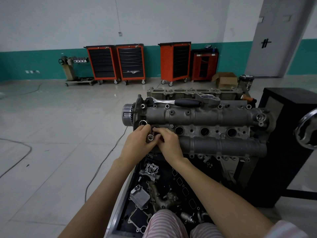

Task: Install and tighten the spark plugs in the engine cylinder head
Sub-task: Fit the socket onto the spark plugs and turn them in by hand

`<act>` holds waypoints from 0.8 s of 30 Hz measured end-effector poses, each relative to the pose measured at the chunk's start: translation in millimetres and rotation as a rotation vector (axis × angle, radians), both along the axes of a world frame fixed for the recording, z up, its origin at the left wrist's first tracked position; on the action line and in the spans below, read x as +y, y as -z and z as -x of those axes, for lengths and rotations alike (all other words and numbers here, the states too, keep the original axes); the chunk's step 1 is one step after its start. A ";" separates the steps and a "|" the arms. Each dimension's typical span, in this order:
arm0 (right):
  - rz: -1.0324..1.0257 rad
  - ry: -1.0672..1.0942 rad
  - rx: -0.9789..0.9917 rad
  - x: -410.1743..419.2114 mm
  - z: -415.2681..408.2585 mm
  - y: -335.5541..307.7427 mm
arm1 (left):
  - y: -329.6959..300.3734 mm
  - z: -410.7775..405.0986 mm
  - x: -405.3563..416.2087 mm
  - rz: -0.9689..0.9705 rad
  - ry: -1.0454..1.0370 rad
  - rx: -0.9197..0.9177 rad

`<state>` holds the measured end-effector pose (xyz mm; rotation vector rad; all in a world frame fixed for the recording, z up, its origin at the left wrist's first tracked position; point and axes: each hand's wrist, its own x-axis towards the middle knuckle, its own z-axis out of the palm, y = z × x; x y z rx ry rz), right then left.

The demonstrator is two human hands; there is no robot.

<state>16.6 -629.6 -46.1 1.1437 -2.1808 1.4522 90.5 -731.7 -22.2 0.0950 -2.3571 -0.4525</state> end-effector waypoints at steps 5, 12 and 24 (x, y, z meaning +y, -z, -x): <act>0.023 0.027 -0.013 -4.5 -0.3 0.6 | 1.0 0.0 1.6 0.036 -0.012 0.029; -0.114 0.054 0.119 -6.0 -1.3 2.7 | 2.7 -1.3 -5.6 0.007 0.026 -0.013; -0.001 0.064 -0.035 -4.4 -1.9 1.4 | 1.7 1.1 -1.3 0.003 -0.029 0.004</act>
